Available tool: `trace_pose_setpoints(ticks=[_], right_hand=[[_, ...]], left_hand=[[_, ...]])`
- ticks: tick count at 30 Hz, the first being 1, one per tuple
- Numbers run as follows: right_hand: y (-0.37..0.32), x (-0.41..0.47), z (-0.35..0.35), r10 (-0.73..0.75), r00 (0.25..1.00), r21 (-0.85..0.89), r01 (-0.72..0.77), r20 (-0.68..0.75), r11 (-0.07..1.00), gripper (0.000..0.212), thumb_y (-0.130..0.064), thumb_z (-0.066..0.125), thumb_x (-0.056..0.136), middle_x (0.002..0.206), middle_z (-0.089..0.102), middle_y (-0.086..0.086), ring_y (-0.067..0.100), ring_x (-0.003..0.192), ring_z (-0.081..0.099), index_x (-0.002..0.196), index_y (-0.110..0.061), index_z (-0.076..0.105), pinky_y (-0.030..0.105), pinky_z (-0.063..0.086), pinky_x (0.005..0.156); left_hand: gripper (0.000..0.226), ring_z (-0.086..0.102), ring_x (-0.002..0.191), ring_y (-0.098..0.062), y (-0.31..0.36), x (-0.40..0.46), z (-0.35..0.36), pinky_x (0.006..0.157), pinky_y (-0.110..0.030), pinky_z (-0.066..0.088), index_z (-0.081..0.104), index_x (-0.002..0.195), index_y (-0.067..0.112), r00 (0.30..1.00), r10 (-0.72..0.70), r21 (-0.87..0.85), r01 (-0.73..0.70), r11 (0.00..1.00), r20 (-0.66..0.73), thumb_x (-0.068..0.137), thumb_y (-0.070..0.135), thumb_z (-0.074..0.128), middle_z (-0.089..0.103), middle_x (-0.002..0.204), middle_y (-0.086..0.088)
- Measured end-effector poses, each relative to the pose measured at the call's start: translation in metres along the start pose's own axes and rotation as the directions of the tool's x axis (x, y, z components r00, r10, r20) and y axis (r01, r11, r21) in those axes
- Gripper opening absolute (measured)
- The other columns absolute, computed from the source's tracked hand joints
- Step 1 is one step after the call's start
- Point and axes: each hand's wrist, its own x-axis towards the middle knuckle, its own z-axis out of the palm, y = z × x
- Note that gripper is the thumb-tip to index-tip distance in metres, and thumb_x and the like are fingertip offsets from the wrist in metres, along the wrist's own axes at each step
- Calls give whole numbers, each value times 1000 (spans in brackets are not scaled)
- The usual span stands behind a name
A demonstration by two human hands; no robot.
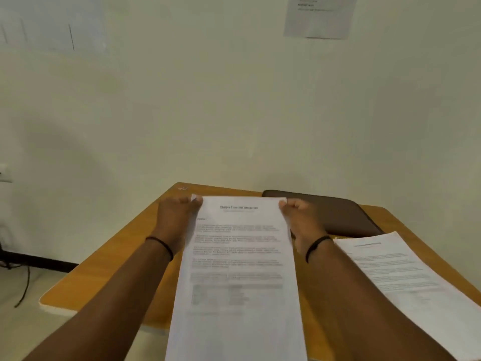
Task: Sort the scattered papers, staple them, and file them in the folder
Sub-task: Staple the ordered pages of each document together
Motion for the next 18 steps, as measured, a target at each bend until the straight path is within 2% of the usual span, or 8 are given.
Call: trace_pose_setpoints(ticks=[2, 5, 9, 10, 12, 13, 15, 18], right_hand=[[29, 1, 5, 119, 992, -64, -116, 36, 991, 16, -18, 58, 100, 94, 72, 14, 21, 76, 66, 93, -7, 67, 28, 51, 60], [59, 10, 19, 225, 973, -77, -220, 55, 972, 16, -18, 60, 98, 97, 74, 11, 23, 86, 69, 100, -4, 69, 27, 47, 60], [86, 27, 40, 263, 961, -69, -258, 83, 964, 14, -18, 63, 96, 97, 75, 10, 26, 90, 71, 100, -6, 69, 32, 55, 68], [87, 27, 42, 247, 966, -76, -241, 76, 967, 13, -19, 64, 96, 97, 75, 9, 26, 90, 72, 100, -8, 69, 36, 58, 73], [96, 35, 47, 216, 973, -98, -208, 76, 973, 12, -20, 65, 95, 96, 76, 8, 26, 90, 72, 99, -9, 70, 41, 59, 80], [100, 39, 50, 196, 976, -99, -187, 90, 977, 13, -20, 66, 95, 95, 76, 8, 26, 89, 73, 99, -9, 71, 41, 60, 81], [105, 45, 56, 160, 980, -124, -145, 119, 982, 13, -21, 67, 94, 93, 76, 6, 25, 87, 73, 100, -10, 71, 40, 60, 80], [112, 50, 64, 103, 983, -142, -81, 152, 987, 13, -20, 68, 93, 90, 76, 7, 26, 86, 73, 97, -8, 71, 39, 59, 77]], left_hand=[[31, 63, 68, -30, -31, -5, -10, 66, -40, 52, 62, 67, 3, 995, -93, 54, 94, 994, -25, 95, 16, 66, 70, 70, -14], [27, 67, 73, -37, -52, -5, -25, 76, -52, 57, 65, 75, 1, 977, -210, 60, 212, 975, -44, 96, 19, 66, 72, 82, -25], [27, 63, 71, -33, -72, 16, -40, 66, -40, 53, 58, 69, 4, 960, -256, 258, 278, 925, -114, 94, 13, 66, 68, 77, -21], [26, 63, 73, -33, -72, 21, -41, 67, -39, 51, 59, 70, 5, 971, -201, 425, 238, 873, -131, 93, 14, 66, 68, 78, -15], [15, 64, 85, -28, -72, 33, -41, 74, -38, 53, 69, 85, 10, 990, -16, 768, 116, 630, -137, 92, 24, 66, 70, 91, -7], [19, 64, 91, -25, -69, 37, -37, 78, -37, 52, 71, 96, 13, 991, 100, 858, 27, 513, -91, 91, 31, 68, 70, 99, -4], [32, 63, 98, -21, -61, 46, -21, 81, -33, 50, 72, 110, 14, 970, 233, 868, -178, 463, 74, 90, 38, 70, 69, 106, -2], [27, 64, 86, -10, -58, 54, 20, 75, -29, 48, 74, 101, 15, 910, 184, 753, -411, 514, 371, 92, 39, 68, 72, 93, 6]])
